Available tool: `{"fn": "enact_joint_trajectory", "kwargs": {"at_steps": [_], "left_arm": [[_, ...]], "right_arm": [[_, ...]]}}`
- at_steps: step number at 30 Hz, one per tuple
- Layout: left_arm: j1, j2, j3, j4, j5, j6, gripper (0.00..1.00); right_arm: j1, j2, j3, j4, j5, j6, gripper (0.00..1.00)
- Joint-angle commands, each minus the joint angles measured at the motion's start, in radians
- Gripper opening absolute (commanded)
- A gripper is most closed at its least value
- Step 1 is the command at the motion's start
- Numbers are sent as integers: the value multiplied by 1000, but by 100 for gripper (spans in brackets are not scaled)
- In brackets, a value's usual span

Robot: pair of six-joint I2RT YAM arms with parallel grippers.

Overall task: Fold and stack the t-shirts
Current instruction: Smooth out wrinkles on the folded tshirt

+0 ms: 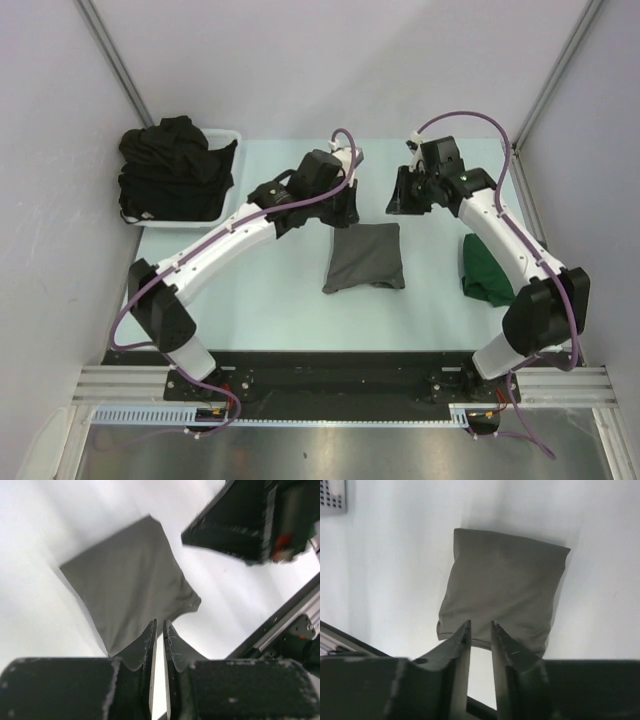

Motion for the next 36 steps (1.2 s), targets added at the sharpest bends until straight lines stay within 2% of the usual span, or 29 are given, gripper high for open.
{"fn": "enact_joint_trajectory", "kwargs": {"at_steps": [1,4,15,28,36], "left_arm": [[23,-37,31,43,-70,26,14],[29,-31,31,34,-70,23,13],[43,-17,39,9,-50,41,14],[64,15,5,11,19,49,13],[67,29,1,26,42,44,13]], "right_arm": [[10,54,-87,47,-78,7,15],[28,88,-144,67,-97,16,0],[89,162,-210,98,-76,55,0],[92,65,-205,-14,-3,79,0],[89,56,-227,-70,-17,76,0]]}}
